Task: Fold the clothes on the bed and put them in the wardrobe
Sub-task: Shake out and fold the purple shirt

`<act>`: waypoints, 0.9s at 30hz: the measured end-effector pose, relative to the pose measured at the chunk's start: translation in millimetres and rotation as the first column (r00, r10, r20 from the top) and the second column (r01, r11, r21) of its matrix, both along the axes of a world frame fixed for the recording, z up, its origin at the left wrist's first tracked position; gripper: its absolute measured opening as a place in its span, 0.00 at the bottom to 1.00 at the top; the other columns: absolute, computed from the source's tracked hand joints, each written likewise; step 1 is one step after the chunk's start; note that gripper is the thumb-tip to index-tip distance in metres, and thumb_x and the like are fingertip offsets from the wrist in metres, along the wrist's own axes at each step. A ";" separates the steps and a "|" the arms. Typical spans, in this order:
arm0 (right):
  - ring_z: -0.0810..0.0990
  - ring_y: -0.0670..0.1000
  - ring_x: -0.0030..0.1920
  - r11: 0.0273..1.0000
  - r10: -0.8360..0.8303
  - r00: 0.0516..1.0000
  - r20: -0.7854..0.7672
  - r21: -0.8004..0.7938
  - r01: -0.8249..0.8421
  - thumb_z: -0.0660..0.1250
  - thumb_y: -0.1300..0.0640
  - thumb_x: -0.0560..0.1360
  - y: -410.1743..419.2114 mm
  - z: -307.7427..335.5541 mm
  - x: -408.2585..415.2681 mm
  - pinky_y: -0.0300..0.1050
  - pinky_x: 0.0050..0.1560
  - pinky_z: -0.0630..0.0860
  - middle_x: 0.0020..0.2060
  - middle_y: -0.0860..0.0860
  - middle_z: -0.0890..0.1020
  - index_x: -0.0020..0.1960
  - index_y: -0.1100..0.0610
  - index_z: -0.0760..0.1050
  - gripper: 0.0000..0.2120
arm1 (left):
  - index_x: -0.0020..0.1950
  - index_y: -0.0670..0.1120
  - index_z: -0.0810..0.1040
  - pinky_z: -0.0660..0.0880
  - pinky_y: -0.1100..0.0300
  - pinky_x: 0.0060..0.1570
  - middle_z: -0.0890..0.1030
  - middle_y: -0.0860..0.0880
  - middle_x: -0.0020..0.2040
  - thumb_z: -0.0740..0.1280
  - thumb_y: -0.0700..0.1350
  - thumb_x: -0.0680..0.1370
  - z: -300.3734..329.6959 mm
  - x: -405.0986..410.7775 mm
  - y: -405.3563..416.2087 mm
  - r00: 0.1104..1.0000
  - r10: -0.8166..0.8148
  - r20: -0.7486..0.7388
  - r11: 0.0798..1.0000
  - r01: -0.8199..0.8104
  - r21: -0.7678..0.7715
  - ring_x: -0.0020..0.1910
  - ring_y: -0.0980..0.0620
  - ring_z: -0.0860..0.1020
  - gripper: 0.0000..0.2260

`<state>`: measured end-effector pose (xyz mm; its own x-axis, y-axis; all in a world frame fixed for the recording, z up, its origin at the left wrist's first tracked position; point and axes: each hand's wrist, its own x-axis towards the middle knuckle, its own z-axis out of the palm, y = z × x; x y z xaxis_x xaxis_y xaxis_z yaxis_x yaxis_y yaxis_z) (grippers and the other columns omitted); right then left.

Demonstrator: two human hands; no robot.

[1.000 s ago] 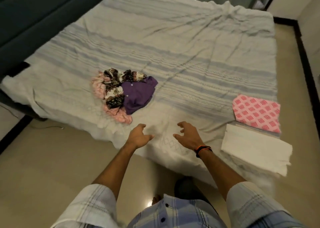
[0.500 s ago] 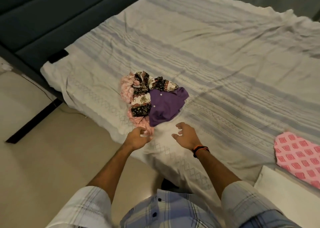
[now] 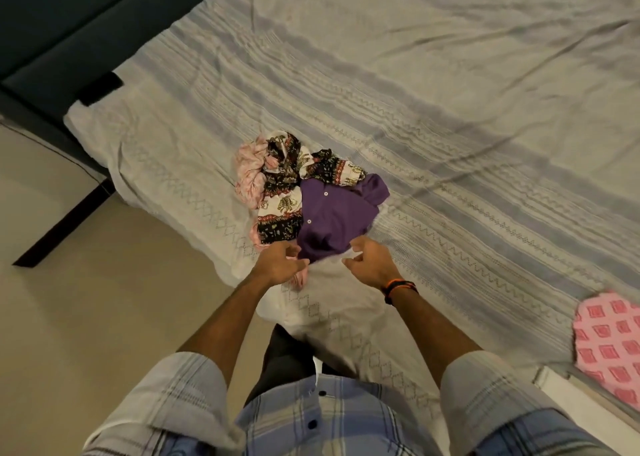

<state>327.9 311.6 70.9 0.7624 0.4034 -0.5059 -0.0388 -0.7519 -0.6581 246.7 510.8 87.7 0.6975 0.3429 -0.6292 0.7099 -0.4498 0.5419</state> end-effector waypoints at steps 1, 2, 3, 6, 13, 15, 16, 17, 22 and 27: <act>0.81 0.56 0.54 1.000 0.006 1.000 -0.004 -0.011 -0.006 0.70 0.56 0.75 2.7 -3.1 5.4 0.53 0.59 0.77 0.57 0.58 0.81 0.66 0.61 0.72 0.21 | 0.63 0.42 0.78 0.72 0.60 0.55 0.80 0.49 0.58 0.73 0.47 0.75 -4.6 7.7 2.4 1.000 -0.007 -0.003 1.000 0.007 -0.007 0.59 0.50 0.78 0.18; 0.81 0.56 0.54 1.000 0.014 1.000 -0.004 -0.023 -0.014 0.70 0.56 0.75 5.1 -5.5 9.0 0.53 0.58 0.77 0.57 0.58 0.81 0.66 0.61 0.72 0.21 | 0.62 0.42 0.78 0.72 0.59 0.56 0.80 0.49 0.59 0.73 0.47 0.75 -8.8 13.3 4.8 1.000 -0.009 -0.014 1.000 0.009 -0.012 0.59 0.50 0.78 0.18; 0.80 0.56 0.54 0.999 0.017 1.000 -0.006 -0.030 -0.017 0.70 0.56 0.75 7.2 -7.4 12.2 0.53 0.58 0.77 0.57 0.57 0.80 0.66 0.61 0.72 0.21 | 0.62 0.42 0.78 0.73 0.57 0.58 0.80 0.49 0.59 0.73 0.47 0.75 -14.0 18.4 7.0 1.000 -0.007 -0.014 1.000 0.007 -0.022 0.60 0.50 0.78 0.18; 0.80 0.55 0.56 0.998 0.006 1.000 -0.021 -0.065 -0.008 0.70 0.55 0.75 16.7 -17.3 27.6 0.52 0.58 0.77 0.59 0.55 0.79 0.65 0.60 0.73 0.21 | 0.65 0.42 0.77 0.74 0.53 0.62 0.80 0.47 0.61 0.73 0.47 0.75 -29.2 39.0 15.4 0.999 -0.024 -0.046 0.999 0.022 -0.033 0.60 0.48 0.78 0.20; 0.80 0.54 0.55 0.990 -0.013 0.995 -0.101 -0.141 -0.002 0.70 0.55 0.75 41.6 -40.5 56.3 0.49 0.59 0.77 0.59 0.55 0.80 0.67 0.60 0.72 0.22 | 0.64 0.42 0.77 0.72 0.57 0.63 0.80 0.46 0.60 0.73 0.46 0.76 -63.4 74.7 32.3 0.993 -0.018 -0.116 0.997 0.010 -0.073 0.61 0.48 0.78 0.18; 0.80 0.54 0.54 0.987 -0.011 0.993 -0.118 -0.158 -0.008 0.70 0.54 0.76 52.4 -48.3 64.0 0.49 0.58 0.77 0.59 0.55 0.80 0.67 0.60 0.72 0.22 | 0.64 0.42 0.77 0.72 0.57 0.63 0.80 0.46 0.61 0.73 0.45 0.75 -75.5 81.1 37.6 0.990 -0.002 -0.144 0.997 -0.008 -0.072 0.61 0.48 0.78 0.18; 0.80 0.54 0.54 0.986 -0.008 0.992 -0.126 -0.164 -0.013 0.70 0.54 0.76 57.2 -52.3 66.9 0.49 0.58 0.77 0.59 0.55 0.79 0.67 0.60 0.72 0.22 | 0.64 0.42 0.77 0.71 0.58 0.62 0.80 0.46 0.61 0.73 0.45 0.75 -82.3 83.7 39.3 0.987 0.002 -0.159 0.997 -0.014 -0.070 0.61 0.48 0.77 0.19; 0.80 0.55 0.55 0.986 -0.007 0.991 -0.132 -0.167 -0.016 0.70 0.54 0.76 60.7 -54.7 68.0 0.49 0.58 0.77 0.59 0.55 0.80 0.67 0.60 0.71 0.22 | 0.66 0.42 0.76 0.71 0.59 0.61 0.80 0.46 0.62 0.72 0.45 0.75 -86.8 84.9 39.8 0.985 0.001 -0.172 0.998 -0.012 -0.065 0.61 0.48 0.77 0.20; 0.80 0.56 0.56 0.984 -0.028 0.987 -0.159 -0.177 0.000 0.70 0.54 0.75 75.0 -64.8 72.2 0.52 0.60 0.76 0.60 0.56 0.79 0.66 0.61 0.72 0.22 | 0.69 0.40 0.71 0.71 0.58 0.58 0.78 0.43 0.63 0.73 0.43 0.75 -106.9 91.8 43.1 0.971 0.064 -0.228 0.991 -0.090 -0.103 0.62 0.46 0.77 0.25; 0.80 0.56 0.56 0.981 -0.041 0.985 -0.169 -0.192 0.008 0.70 0.54 0.75 80.3 -70.8 71.8 0.51 0.59 0.77 0.60 0.56 0.80 0.65 0.61 0.72 0.22 | 0.67 0.40 0.72 0.76 0.53 0.59 0.82 0.45 0.53 0.75 0.45 0.73 -115.2 100.4 41.7 0.961 0.128 -0.245 0.979 -0.162 -0.125 0.56 0.46 0.80 0.25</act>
<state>399.8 392.0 0.1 0.6663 0.2694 -0.6954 -0.1584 -0.8600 -0.4850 347.1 552.5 -27.5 0.4741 0.3240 -0.8186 0.8764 -0.2631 0.4034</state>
